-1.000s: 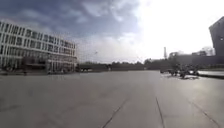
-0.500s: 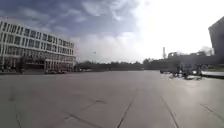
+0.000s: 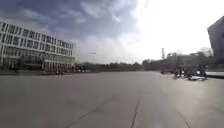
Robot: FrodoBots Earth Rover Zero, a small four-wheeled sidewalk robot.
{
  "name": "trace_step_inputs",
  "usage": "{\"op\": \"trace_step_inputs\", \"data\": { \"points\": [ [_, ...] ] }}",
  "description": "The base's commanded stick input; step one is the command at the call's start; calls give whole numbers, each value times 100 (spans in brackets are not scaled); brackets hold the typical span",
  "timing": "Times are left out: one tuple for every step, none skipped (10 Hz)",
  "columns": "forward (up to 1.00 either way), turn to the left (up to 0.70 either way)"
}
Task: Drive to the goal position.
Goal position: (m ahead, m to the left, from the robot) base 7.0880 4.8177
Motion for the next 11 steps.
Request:
{"op": "trace_step_inputs", "data": {
  "points": [
    [85, 0],
    [85, 6],
    [85, 15],
    [85, 27],
    [85, 34],
    [85, 28],
    [85, 4],
    [85, 1],
    [85, 0],
    [85, 0],
    [85, 0]
  ]
}}
